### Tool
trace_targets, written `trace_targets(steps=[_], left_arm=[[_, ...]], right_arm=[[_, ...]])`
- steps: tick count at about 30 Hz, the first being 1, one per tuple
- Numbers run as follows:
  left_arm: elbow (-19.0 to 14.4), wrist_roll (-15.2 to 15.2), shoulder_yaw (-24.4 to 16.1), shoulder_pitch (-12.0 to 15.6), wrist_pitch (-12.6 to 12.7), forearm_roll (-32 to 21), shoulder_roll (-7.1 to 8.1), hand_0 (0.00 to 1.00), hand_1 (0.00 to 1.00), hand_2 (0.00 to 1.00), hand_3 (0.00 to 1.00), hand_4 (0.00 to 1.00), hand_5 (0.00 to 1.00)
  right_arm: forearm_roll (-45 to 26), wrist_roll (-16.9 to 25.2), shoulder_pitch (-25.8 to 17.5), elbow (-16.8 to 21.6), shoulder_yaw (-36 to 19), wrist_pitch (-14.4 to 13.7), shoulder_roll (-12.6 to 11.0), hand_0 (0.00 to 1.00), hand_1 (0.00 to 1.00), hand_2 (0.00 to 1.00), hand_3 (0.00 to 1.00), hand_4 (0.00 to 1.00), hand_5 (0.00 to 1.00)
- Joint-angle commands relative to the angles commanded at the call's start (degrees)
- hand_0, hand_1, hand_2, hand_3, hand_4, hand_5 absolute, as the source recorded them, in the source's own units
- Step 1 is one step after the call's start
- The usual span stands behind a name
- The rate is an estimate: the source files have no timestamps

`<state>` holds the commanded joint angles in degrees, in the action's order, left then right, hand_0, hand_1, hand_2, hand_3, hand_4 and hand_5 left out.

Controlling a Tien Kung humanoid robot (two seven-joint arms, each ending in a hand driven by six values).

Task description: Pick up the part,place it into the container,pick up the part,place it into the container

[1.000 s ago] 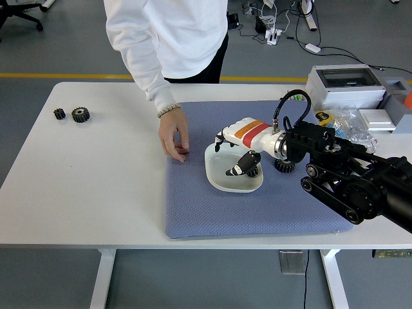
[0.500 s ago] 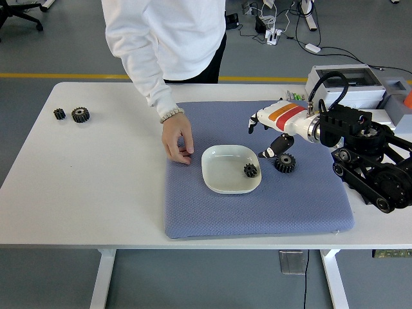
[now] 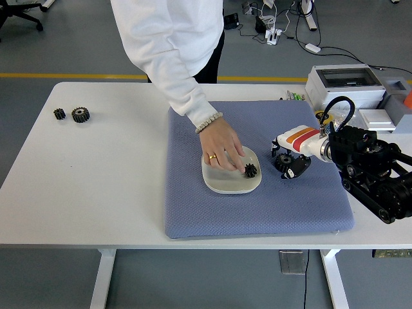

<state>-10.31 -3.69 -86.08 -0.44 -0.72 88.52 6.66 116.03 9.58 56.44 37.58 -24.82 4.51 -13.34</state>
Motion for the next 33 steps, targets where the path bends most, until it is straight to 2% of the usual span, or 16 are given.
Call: trace_targets(steps=[12, 22, 28, 29, 33], left_arm=[[0.0, -0.33, -0.03, 0.08, -0.05, 0.47, 0.09, 0.722, 0.69, 0.714, 0.574, 0.611, 0.575], [0.0, -0.28, 0.19, -0.15, -0.04, 0.16, -0.03, 0.721, 0.69, 0.714, 0.574, 0.611, 0.575], [0.0, -0.39, 0.04, -0.15, -0.04, 0.29, -0.02, 0.722, 0.69, 0.712, 0.574, 0.612, 0.576], [0.0, -0.4, 0.03, -0.16, -0.04, 0.3, -0.03, 0.723, 0.69, 0.712, 0.573, 0.612, 0.576], [0.0, -0.37, -0.01, -0.25, -0.04, 0.33, -0.02, 0.723, 0.69, 0.712, 0.573, 0.612, 0.576]], right_arm=[[0.01, 0.24, 0.32, -3.78, -0.85, -0.95, 0.84, 0.417, 0.562, 0.714, 0.626, 0.913, 0.28], [-1.11, 0.39, 0.48, -6.27, -0.62, -1.74, 2.71, 0.415, 0.562, 0.712, 0.623, 0.911, 0.281], [-1.68, 0.53, 0.39, -7.31, -0.04, -2.99, 3.59, 0.409, 0.553, 0.703, 0.604, 0.896, 0.283], [-1.82, 0.53, 0.35, -7.53, -0.02, -3.22, 3.72, 0.39, 0.515, 0.652, 0.551, 0.843, 0.265], [-2.17, 0.22, 0.21, -7.74, 0.45, -3.08, 3.91, 0.39, 0.515, 0.652, 0.551, 0.843, 0.265]])
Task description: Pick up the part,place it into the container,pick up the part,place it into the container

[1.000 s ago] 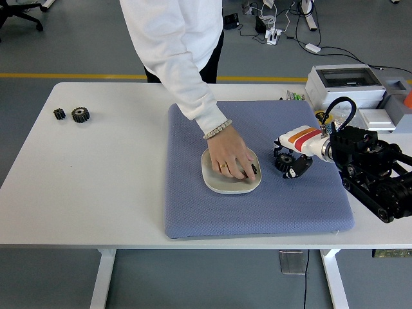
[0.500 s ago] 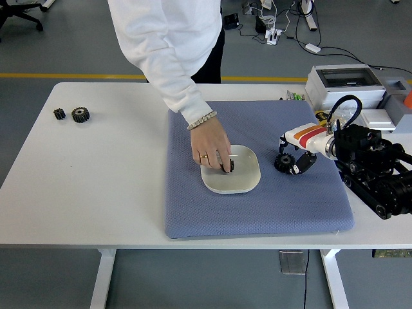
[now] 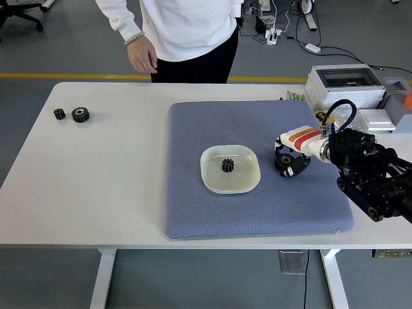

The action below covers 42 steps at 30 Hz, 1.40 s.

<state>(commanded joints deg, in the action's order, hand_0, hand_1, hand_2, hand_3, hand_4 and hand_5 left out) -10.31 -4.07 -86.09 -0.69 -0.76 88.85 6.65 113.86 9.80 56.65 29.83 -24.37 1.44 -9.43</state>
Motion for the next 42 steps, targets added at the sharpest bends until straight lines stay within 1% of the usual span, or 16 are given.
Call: trace_targets(steps=[1, 2, 7, 8, 13, 14, 19, 20, 25, 26, 29, 31, 32, 36, 38, 42], left_arm=[[0.0, 0.0, -0.02, 0.0, 0.01, -0.01, 0.01, 0.723, 0.69, 0.712, 0.573, 0.612, 0.576], [0.0, 0.02, 0.0, 0.0, 0.01, -0.03, 0.02, 0.722, 0.69, 0.712, 0.573, 0.611, 0.575], [0.0, 0.03, 0.21, -0.04, 0.01, -0.21, 0.01, 0.722, 0.69, 0.712, 0.573, 0.611, 0.575], [0.0, 0.04, 0.19, -0.06, 0.02, -0.19, 0.0, 0.721, 0.69, 0.712, 0.573, 0.611, 0.575], [0.0, 0.07, 0.35, -0.14, 0.02, -0.37, 0.01, 0.721, 0.69, 0.712, 0.573, 0.611, 0.575], [0.0, 0.1, 0.37, -0.14, 0.02, -0.41, 0.02, 0.722, 0.69, 0.711, 0.573, 0.61, 0.575], [0.0, 0.26, -0.03, 0.03, 0.13, -0.41, 0.27, 0.722, 0.69, 0.711, 0.573, 0.61, 0.575], [0.0, 0.25, -0.15, 0.05, 0.13, -0.31, 0.33, 0.722, 0.69, 0.711, 0.573, 0.61, 0.575], [0.0, 0.35, -0.35, -0.04, 0.12, -0.21, 0.48, 0.722, 0.69, 0.711, 0.573, 0.61, 0.575], [0.0, 0.42, -0.3, -0.07, 0.12, -0.32, 0.51, 0.722, 0.69, 0.711, 0.573, 0.61, 0.574], [0.0, 0.5, -0.44, -0.07, 0.14, -0.27, 0.6, 0.722, 0.69, 0.711, 0.573, 0.61, 0.574], [0.0, 0.49, -0.58, 0.0, 0.15, -0.16, 0.69, 0.722, 0.69, 0.711, 0.573, 0.61, 0.574], [0.0, 0.5, -0.62, 0.03, 0.16, -0.14, 0.74, 0.721, 0.69, 0.711, 0.573, 0.61, 0.574], [0.0, 0.52, -0.83, 0.17, 0.18, 0.02, 0.93, 0.721, 0.69, 0.711, 0.573, 0.61, 0.574], [0.0, 0.52, -0.94, 0.23, 0.19, 0.09, 0.98, 0.721, 0.69, 0.711, 0.573, 0.61, 0.573], [0.0, 0.51, -1.04, 0.28, 0.18, 0.18, 1.01, 0.721, 0.69, 0.711, 0.573, 0.61, 0.573]], right_arm=[[0.01, -0.12, -0.01, -0.03, 0.23, 0.19, 0.03, 0.39, 0.515, 0.652, 0.551, 0.843, 0.265], [-0.05, -0.18, -0.03, -0.11, 0.39, 0.29, 0.06, 0.379, 0.505, 0.602, 0.528, 0.805, 0.26], [-0.93, -0.43, -0.15, -1.08, 0.9, 0.51, 0.49, 0.379, 0.505, 0.602, 0.528, 0.805, 0.26], [-1.31, -0.5, -0.13, -1.34, 1.12, 0.62, 0.62, 0.373, 0.485, 0.545, 0.502, 0.742, 0.236], [-2.12, -0.57, -0.18, -1.68, 1.44, 0.6, 0.73, 0.373, 0.485, 0.545, 0.502, 0.742, 0.236], [-2.19, -0.54, -0.18, -1.68, 1.44, 0.53, 0.67, 0.304, 0.436, 0.495, 0.477, 0.697, 0.263], [-5.19, -0.9, -0.07, -1.3, 1.57, 0.24, -0.03, 0.304, 0.436, 0.495, 0.477, 0.697, 0.263], [-5.49, -1.0, -0.06, -1.14, 1.5, 0.13, -0.21, 0.226, 0.355, 0.444, 0.464, 0.743, 0.232], [-6.5, -1.5, -0.07, -0.59, 1.46, 0.17, -0.89, 0.226, 0.355, 0.444, 0.464, 0.743, 0.232], [-6.47, -1.61, -0.13, -0.37, 1.26, 0.23, -1.08, 0.185, 0.221, 0.362, 0.412, 0.83, 0.211], [-6.19, -1.76, -0.1, 0.5, 0.46, 0.26, -1.6, 0.185, 0.221, 0.362, 0.412, 0.83, 0.211], [-5.84, -1.73, 0.03, 1.54, -0.43, 0.23, -2.14, 0.185, 0.221, 0.362, 0.412, 0.83, 0.211], [-5.81, -1.72, 0.12, 2.29, -0.85, 0.17, -2.55, 0.119, 0.167, 0.296, 0.387, 0.834, 0.216], [-4.71, -2.05, 0.71, 6.65, -2.58, -0.13, -4.41, 0.119, 0.167, 0.296, 0.387, 0.834, 0.216], [-4.21, -2.22, 1.05, 8.8, -3.33, -0.42, -5.02, 0.105, 0.155, 0.284, 0.384, 0.825, 0.185], [-3.35, -3.01, 1.72, 14.26, -3.85, -0.7, -5.93, 0.105, 0.155, 0.284, 0.384, 0.825, 0.185]])
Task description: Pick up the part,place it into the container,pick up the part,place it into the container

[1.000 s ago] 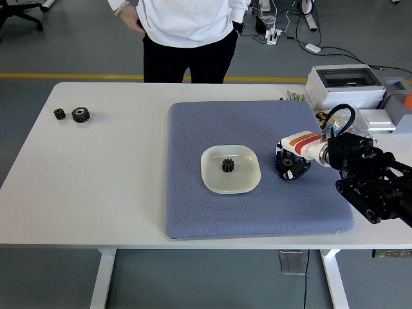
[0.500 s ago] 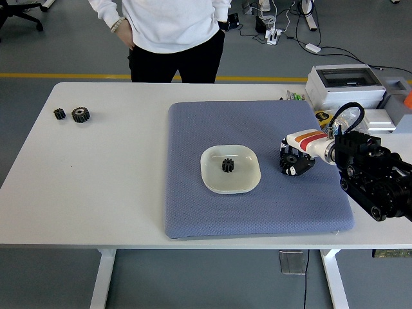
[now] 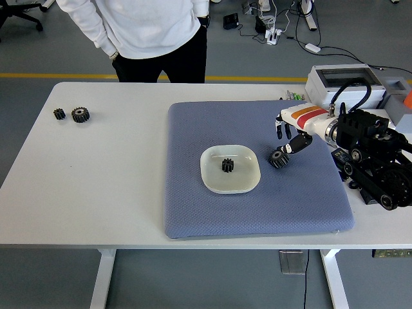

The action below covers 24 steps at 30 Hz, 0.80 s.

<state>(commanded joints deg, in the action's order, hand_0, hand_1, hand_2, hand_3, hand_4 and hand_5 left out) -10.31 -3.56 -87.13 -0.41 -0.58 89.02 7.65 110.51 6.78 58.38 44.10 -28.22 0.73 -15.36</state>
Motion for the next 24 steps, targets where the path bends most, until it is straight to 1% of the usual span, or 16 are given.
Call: trace_targets(steps=[1, 2, 3, 6, 8, 9, 13, 14, 19, 20, 24], left_arm=[[0.0, 0.03, 0.05, -0.03, 0.0, -0.05, -0.01, 0.721, 0.69, 0.711, 0.573, 0.61, 0.573], [0.0, 0.08, 0.12, -0.08, 0.01, -0.16, -0.02, 0.721, 0.69, 0.71, 0.573, 0.609, 0.572], [0.0, 0.11, 0.21, -0.14, 0.02, -0.29, -0.04, 0.721, 0.69, 0.71, 0.573, 0.609, 0.572], [0.0, 0.17, 0.46, -0.2, 0.02, -0.58, -0.11, 0.721, 0.69, 0.71, 0.573, 0.609, 0.572], [0.0, 0.06, 0.43, -0.13, 0.0, -0.49, -0.14, 0.721, 0.69, 0.71, 0.573, 0.609, 0.572], [0.0, -0.01, 0.32, -0.08, -0.02, -0.39, -0.14, 0.721, 0.69, 0.709, 0.573, 0.61, 0.572], [0.0, -0.11, 0.08, 0.0, 0.0, -0.1, -0.1, 0.721, 0.69, 0.709, 0.573, 0.61, 0.572], [0.0, -0.08, 0.13, -0.02, 0.0, -0.13, -0.09, 0.721, 0.69, 0.709, 0.574, 0.61, 0.572], [0.0, 0.09, 0.49, -0.19, -0.02, -0.47, -0.19, 0.721, 0.69, 0.709, 0.574, 0.61, 0.572], [0.0, 0.09, 0.5, -0.18, -0.02, -0.48, -0.22, 0.721, 0.69, 0.709, 0.574, 0.61, 0.572], [0.0, -0.01, 0.47, -0.12, -0.07, -0.41, -0.34, 0.721, 0.69, 0.709, 0.574, 0.61, 0.572]], right_arm=[[0.17, -0.35, 0.06, 0.84, 0.1, 0.26, -0.04, 0.105, 0.155, 0.284, 0.384, 0.825, 0.185], [0.42, -0.78, 0.05, 1.48, 0.25, 0.66, 0.0, 0.136, 0.183, 0.306, 0.416, 0.805, 0.208], [0.53, -1.13, -0.04, 1.87, 0.43, 0.87, 0.04, 0.136, 0.183, 0.306, 0.416, 0.805, 0.208], [1.06, -0.55, -0.34, 1.48, 0.38, -0.75, 0.42, 0.136, 0.183, 0.306, 0.416, 0.805, 0.208], [1.24, -0.1, -0.46, 1.16, -0.11, -0.91, 0.58, 0.136, 0.183, 0.306, 0.416, 0.805, 0.208], [1.58, -0.01, -0.53, 1.13, -0.49, -0.56, 0.6, 0.419, 0.564, 0.664, 0.618, 0.923, 0.372], [2.99, 1.14, -0.51, 0.22, -1.19, -0.08, 0.77, 0.419, 0.564, 0.664, 0.618, 0.923, 0.372], [3.41, 1.38, -0.52, -0.14, -1.28, -0.01, 0.82, 0.746, 0.779, 0.856, 0.886, 0.998, 0.371], [4.63, 1.82, -0.81, -2.45, -0.61, 0.29, 1.02, 0.746, 0.779, 0.856, 0.886, 0.998, 0.371], [4.66, 1.87, -0.9, -2.78, -0.5, 0.29, 1.07, 0.744, 0.781, 0.851, 0.889, 0.998, 0.355], [4.86, 2.69, -1.45, -4.65, 0.19, 0.01, 1.26, 0.744, 0.781, 0.851, 0.889, 0.998, 0.355]])
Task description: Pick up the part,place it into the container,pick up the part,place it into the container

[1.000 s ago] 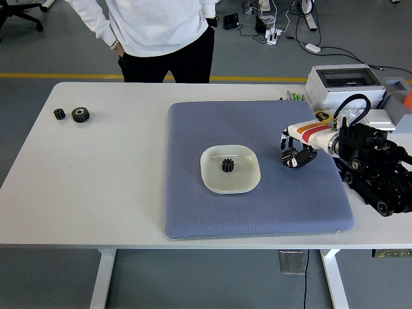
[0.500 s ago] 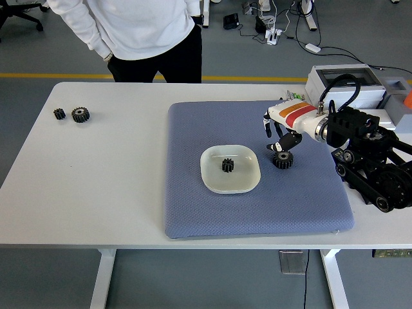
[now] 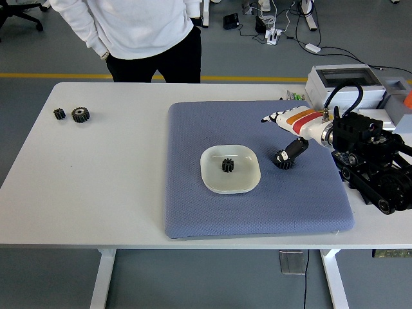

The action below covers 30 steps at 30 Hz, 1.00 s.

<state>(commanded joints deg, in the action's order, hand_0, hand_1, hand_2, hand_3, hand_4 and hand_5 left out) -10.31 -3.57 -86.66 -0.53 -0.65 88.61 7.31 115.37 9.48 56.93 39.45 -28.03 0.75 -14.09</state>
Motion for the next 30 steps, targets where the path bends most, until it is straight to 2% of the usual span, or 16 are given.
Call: trace_targets(steps=[2, 3, 8, 9, 14, 15, 16, 20, 21, 26, 27, 30], left_arm=[[0.0, -0.03, -0.09, 0.0, 0.01, 0.13, 0.03, 0.721, 0.69, 0.709, 0.574, 0.61, 0.572], [0.0, -0.03, -0.11, 0.0, 0.02, 0.16, 0.04, 0.721, 0.69, 0.709, 0.574, 0.61, 0.571], [0.0, -0.1, 0.05, -0.17, -0.01, 0.06, -0.07, 0.721, 0.69, 0.709, 0.574, 0.61, 0.571], [0.0, -0.1, 0.11, -0.18, -0.01, -0.01, -0.1, 0.721, 0.69, 0.709, 0.574, 0.611, 0.571], [0.0, -0.13, 0.52, -0.25, -0.04, -0.41, -0.25, 0.721, 0.69, 0.709, 0.574, 0.611, 0.571], [0.0, -0.16, 0.52, -0.27, -0.04, -0.39, -0.25, 0.721, 0.69, 0.709, 0.574, 0.61, 0.571], [0.0, -0.19, 0.44, -0.28, -0.04, -0.3, -0.25, 0.721, 0.69, 0.709, 0.574, 0.61, 0.571], [0.0, -0.32, 0.04, -0.3, -0.04, 0.11, -0.2, 0.721, 0.69, 0.709, 0.574, 0.61, 0.571], [0.0, -0.37, -0.08, -0.29, -0.04, 0.23, -0.2, 0.721, 0.69, 0.709, 0.574, 0.611, 0.571], [0.0, -0.36, 0.06, -0.34, -0.06, 0.12, -0.25, 0.721, 0.69, 0.709, 0.574, 0.611, 0.571], [0.0, -0.32, 0.17, -0.38, -0.07, 0.03, -0.25, 0.721, 0.69, 0.707, 0.573, 0.611, 0.571], [0.0, -0.3, 0.22, -0.46, -0.06, 0.0, -0.28, 0.721, 0.69, 0.707, 0.573, 0.611, 0.571]], right_arm=[[-0.13, 0.38, -0.28, -1.59, 0.52, -0.23, 0.32, 0.744, 0.781, 0.851, 0.889, 0.998, 0.355], [-0.38, 0.58, -0.38, -2.4, 0.76, -0.53, 0.57, 0.692, 0.742, 0.807, 0.844, 0.998, 0.327], [-1.4, 1.25, -0.87, -6.96, 1.49, -2.05, 2.23, 0.692, 0.742, 0.807, 0.844, 0.998, 0.327], [-1.64, 1.34, -0.93, -7.73, 1.73, -2.27, 2.55, 0.643, 0.714, 0.779, 0.802, 0.998, 0.303], [-3.33, 1.39, -1.45, -11.15, 2.48, -3.24, 3.9, 0.643, 0.714, 0.779, 0.802, 0.998, 0.303], [-3.64, 1.52, -1.5, -11.79, 2.53, -3.64, 4.13, 0.601, 0.69, 0.739, 0.763, 0.97, 0.272], [-4.06, 1.63, -1.5, -12.36, 2.72, -3.99, 4.24, 0.601, 0.69, 0.739, 0.763, 0.97, 0.272], [-5.15, 1.88, -1.61, -13.43, 3.21, -5.55, 4.47, 0.601, 0.69, 0.739, 0.763, 0.97, 0.272], [-5.38, 2.07, -1.62, -13.49, 3.24, -5.77, 4.56, 0.574, 0.669, 0.71, 0.66, 0.872, 0.24], [-6.48, 2.19, -1.76, -13.89, 4.01, -6.46, 4.93, 0.574, 0.669, 0.71, 0.66, 0.872, 0.24], [-6.63, 2.22, -1.8, -14.2, 4.07, -6.5, 5.09, 0.521, 0.629, 0.683, 0.578, 0.808, 0.223], [-6.91, 2.21, -1.95, -14.44, 4.06, -6.4, 5.25, 0.521, 0.629, 0.683, 0.578, 0.808, 0.223]])
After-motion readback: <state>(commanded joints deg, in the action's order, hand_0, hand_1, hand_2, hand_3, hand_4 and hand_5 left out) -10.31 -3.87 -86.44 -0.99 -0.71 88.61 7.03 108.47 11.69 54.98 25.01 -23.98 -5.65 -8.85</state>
